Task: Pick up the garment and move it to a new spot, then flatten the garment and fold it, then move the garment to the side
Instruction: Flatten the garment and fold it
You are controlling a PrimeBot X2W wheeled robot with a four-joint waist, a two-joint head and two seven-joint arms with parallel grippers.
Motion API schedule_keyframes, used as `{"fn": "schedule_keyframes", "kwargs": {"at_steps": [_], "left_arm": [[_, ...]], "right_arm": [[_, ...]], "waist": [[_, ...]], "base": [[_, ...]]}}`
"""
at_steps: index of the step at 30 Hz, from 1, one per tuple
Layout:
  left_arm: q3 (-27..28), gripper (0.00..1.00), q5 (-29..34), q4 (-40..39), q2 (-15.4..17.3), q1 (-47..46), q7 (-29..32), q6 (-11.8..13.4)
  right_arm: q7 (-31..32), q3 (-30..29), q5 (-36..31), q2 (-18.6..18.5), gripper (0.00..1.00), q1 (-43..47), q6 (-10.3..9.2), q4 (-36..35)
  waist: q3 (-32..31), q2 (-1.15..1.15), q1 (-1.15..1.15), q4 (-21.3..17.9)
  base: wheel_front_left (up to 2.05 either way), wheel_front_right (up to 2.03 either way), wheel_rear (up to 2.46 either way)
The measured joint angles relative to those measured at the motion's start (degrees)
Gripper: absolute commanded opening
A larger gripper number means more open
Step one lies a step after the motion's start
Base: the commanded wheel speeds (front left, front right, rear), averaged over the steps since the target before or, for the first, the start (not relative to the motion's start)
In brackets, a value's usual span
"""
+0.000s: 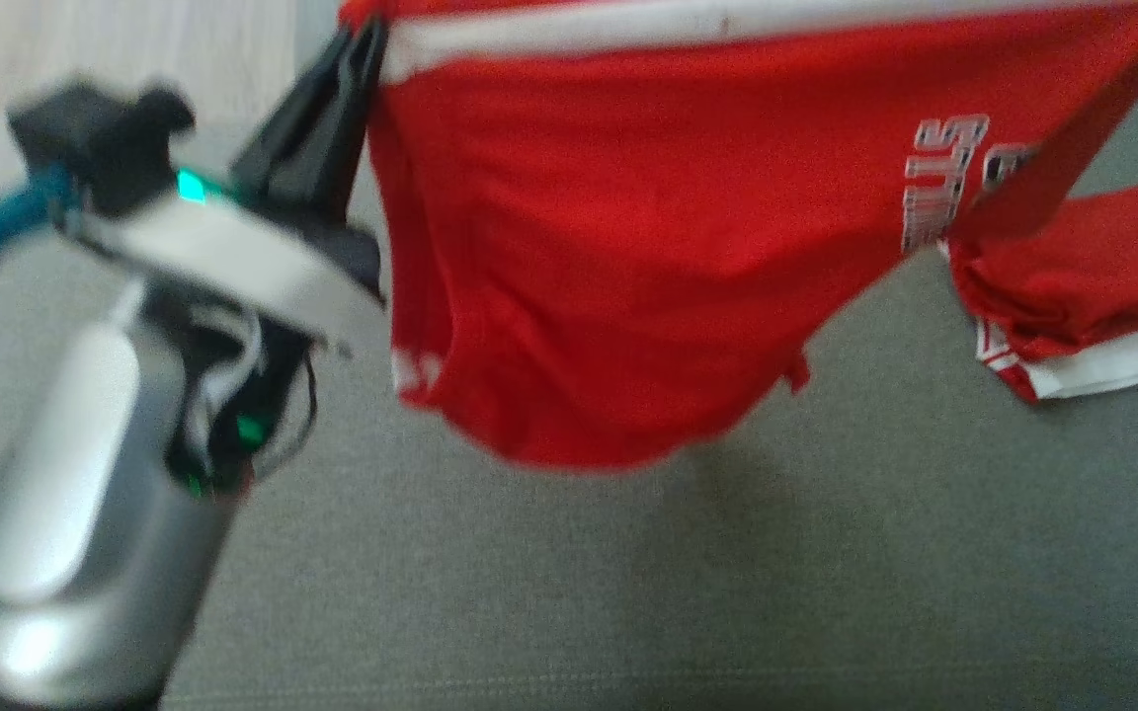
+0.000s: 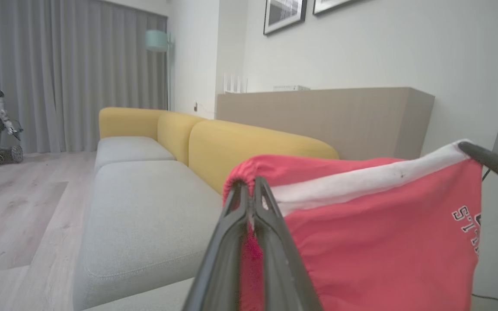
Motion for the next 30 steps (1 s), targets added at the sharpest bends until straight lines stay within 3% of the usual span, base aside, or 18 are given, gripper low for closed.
{"fn": "schedule_keyframes", "kwargs": {"at_steps": [3, 6, 9, 12, 13, 15, 21, 30], "left_arm": [[0.0, 0.0, -0.9, 6.2, 0.1, -8.4, 2.8, -1.9], [0.4, 0.0, 1.2, 14.4, 0.8, -19.5, 1.8, -3.9], [2.1, 0.0, 4.3, 21.1, -0.1, -31.3, -4.8, -3.9], [3.9, 0.0, 5.3, 26.7, -2.0, -40.3, -12.1, -4.1], [3.9, 0.0, 5.3, 26.7, -2.0, -40.3, -12.1, -4.1], [3.3, 0.0, 6.8, 32.2, -3.5, -41.8, -17.7, -5.7], [-5.6, 0.0, 10.8, 42.0, -3.8, -34.3, -20.5, -9.3], [-14.4, 0.0, 12.7, 45.4, -3.6, -20.5, -21.3, -10.0]], "right_arm": [[2.6, 0.2, -2.4, 1.7, 0.0, -8.3, 0.0, 1.9], [1.4, 0.9, -8.0, 2.8, 0.0, -22.0, 0.0, 8.0], [-4.7, 2.1, -14.5, 5.1, 0.0, -35.7, 0.0, 14.7], [-10.6, 2.2, -18.1, 8.1, 0.0, -43.8, 0.0, 22.0], [-10.6, 2.2, -18.1, 8.1, 0.0, -43.8, 0.0, 22.0], [-14.1, 2.4, -18.7, 10.7, 0.0, -43.7, 0.0, 29.5], [-17.0, 8.0, -18.8, 12.2, 0.0, -36.1, 0.0, 42.5], [-13.9, 21.0, -13.8, 10.4, 0.0, -29.9, 0.0, 52.8]], "waist": [[3.5, 0.0, 0.0, 0.1], [7.8, 0.0, 0.0, 0.0], [12.2, 0.0, 0.01, 0.0], [16.5, 0.0, 0.01, 0.2], [16.5, 0.0, 0.01, 0.2], [19.8, -0.01, 0.02, 0.6], [23.3, -0.01, 0.02, 2.5], [21.0, 0.0, 0.01, 3.9]], "base": [[0.0, 0.0, 0.0], [0.0, 0.0, 0.0], [0.0, 0.0, 0.0], [0.0, 0.0, 0.0], [0.0, 0.0, 0.0], [0.0, 0.0, 0.0], [0.0, 0.0, 0.0], [0.0, 0.0, 0.0]]}}
